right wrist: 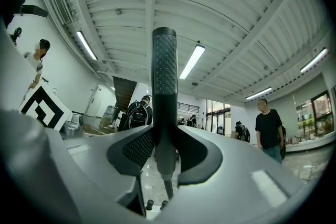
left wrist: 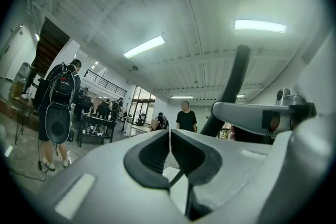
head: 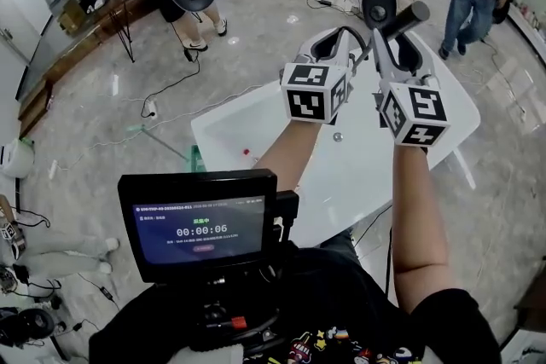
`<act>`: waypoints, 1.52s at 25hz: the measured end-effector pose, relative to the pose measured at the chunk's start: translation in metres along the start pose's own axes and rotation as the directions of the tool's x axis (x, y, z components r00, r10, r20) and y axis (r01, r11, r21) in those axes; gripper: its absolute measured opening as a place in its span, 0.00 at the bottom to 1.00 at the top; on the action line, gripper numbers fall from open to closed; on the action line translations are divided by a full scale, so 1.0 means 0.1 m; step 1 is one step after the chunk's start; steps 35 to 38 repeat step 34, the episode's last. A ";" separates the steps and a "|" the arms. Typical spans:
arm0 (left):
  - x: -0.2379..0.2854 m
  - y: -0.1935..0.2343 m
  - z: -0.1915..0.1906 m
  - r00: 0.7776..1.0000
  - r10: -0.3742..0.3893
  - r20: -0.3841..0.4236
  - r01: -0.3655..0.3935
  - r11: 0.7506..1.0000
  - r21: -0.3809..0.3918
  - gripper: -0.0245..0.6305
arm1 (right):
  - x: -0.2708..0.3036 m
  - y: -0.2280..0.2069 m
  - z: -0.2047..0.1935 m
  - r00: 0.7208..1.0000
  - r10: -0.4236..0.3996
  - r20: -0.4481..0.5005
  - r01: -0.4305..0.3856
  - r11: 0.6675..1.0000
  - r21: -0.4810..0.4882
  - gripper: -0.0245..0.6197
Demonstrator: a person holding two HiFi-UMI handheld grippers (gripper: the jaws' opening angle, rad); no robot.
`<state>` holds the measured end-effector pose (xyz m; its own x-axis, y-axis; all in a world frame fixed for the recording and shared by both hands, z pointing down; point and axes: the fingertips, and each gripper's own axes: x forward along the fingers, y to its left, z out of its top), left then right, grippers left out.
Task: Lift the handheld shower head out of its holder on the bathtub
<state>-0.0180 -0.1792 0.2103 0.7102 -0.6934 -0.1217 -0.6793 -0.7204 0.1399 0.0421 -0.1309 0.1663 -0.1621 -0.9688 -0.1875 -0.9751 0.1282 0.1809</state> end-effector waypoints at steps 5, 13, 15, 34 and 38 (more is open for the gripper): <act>0.19 0.08 -0.07 1.000 0.006 -0.011 -0.006 1.000 -0.006 0.05 | 0.11 -0.21 -0.14 1.000 -0.017 -0.019 0.017 1.000 0.023 0.28; 0.38 0.16 -0.16 0.999 0.008 -0.031 -0.009 1.000 -0.014 0.05 | 0.19 -0.34 -0.26 0.999 -0.037 -0.018 0.038 0.998 0.050 0.28; 0.46 0.16 -0.15 0.999 0.006 -0.035 -0.007 1.000 -0.013 0.05 | 0.25 -0.37 -0.25 0.999 -0.028 -0.020 0.029 0.999 0.046 0.28; 0.26 0.17 -0.29 0.999 -0.005 -0.032 0.005 1.000 0.000 0.05 | 0.14 -0.13 -0.35 1.000 -0.021 -0.002 0.021 0.999 0.035 0.28; 0.26 0.17 -0.29 0.999 -0.005 -0.032 0.005 1.000 0.000 0.05 | 0.14 -0.13 -0.35 1.000 -0.021 -0.002 0.021 0.999 0.035 0.28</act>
